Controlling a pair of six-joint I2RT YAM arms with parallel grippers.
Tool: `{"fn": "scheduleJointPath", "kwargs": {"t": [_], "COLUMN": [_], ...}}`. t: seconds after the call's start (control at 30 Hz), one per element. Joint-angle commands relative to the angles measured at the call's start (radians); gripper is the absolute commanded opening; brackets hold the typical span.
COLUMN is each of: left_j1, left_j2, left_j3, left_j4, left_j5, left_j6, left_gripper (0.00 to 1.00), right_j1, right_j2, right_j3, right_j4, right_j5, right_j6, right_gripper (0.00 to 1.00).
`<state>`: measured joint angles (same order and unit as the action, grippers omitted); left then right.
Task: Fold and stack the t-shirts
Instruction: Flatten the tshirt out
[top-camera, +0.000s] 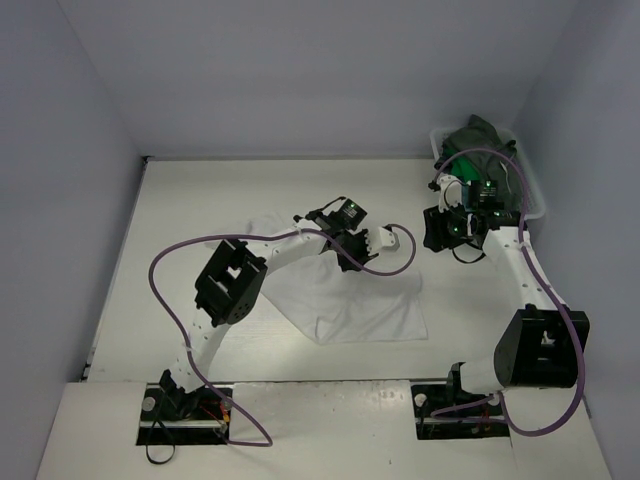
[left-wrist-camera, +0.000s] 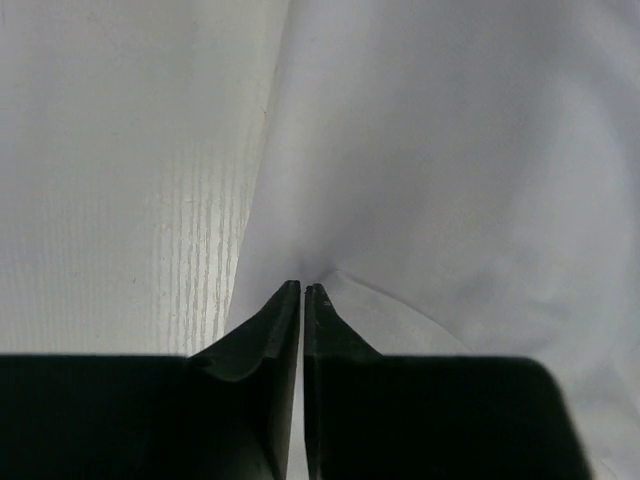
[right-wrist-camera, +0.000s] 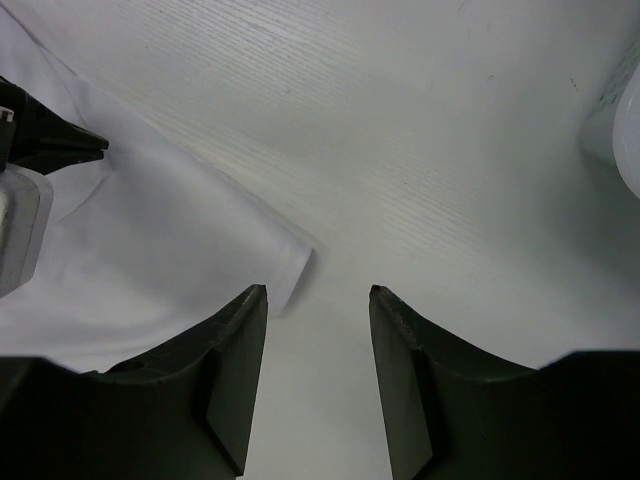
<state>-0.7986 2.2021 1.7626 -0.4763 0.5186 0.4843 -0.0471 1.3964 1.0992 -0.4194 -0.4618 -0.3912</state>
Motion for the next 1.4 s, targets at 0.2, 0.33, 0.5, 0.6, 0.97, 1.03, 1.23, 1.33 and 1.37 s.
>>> {"fn": "scheduleJointPath", "kwargs": {"t": [0.2, 0.33, 0.5, 0.6, 0.97, 1.03, 1.23, 1.33, 1.37], "left_j1": [-0.002, -0.004, -0.004, -0.004, -0.005, -0.005, -0.007, -0.011, -0.011], "left_j2": [-0.082, -0.074, -0.073, -0.082, -0.047, -0.041, -0.021, -0.018, -0.016], "left_j3": [0.032, 0.035, 0.057, 0.055, 0.037, 0.041, 0.04, 0.031, 0.034], "left_j4": [0.019, 0.01, -0.036, -0.048, -0.067, -0.068, -0.064, -0.055, -0.053], "left_j5": [-0.043, -0.014, 0.006, 0.026, 0.083, 0.089, 0.103, 0.081, 0.081], "left_j6": [-0.019, -0.041, -0.029, -0.026, -0.026, -0.027, -0.038, -0.039, -0.042], "left_gripper": [0.0, 0.29, 0.48, 0.48, 0.31, 0.27, 0.31, 0.44, 0.45], "right_j1": [-0.01, -0.01, -0.01, -0.01, -0.01, -0.008, -0.01, -0.01, -0.01], "right_j2": [-0.039, -0.046, -0.039, -0.039, -0.034, -0.033, -0.034, -0.036, -0.039], "right_j3": [-0.004, -0.001, -0.004, -0.002, -0.002, -0.002, -0.002, -0.002, -0.002], "right_j4": [0.016, 0.016, 0.016, 0.016, 0.016, 0.016, 0.014, 0.014, 0.014], "right_j5": [-0.032, -0.035, -0.032, -0.034, -0.037, -0.038, -0.041, -0.047, -0.049], "right_j6": [-0.001, 0.002, -0.001, 0.0, -0.003, -0.003, -0.005, -0.005, -0.005], "right_gripper": [0.42, 0.42, 0.42, 0.42, 0.42, 0.42, 0.42, 0.42, 0.42]}}
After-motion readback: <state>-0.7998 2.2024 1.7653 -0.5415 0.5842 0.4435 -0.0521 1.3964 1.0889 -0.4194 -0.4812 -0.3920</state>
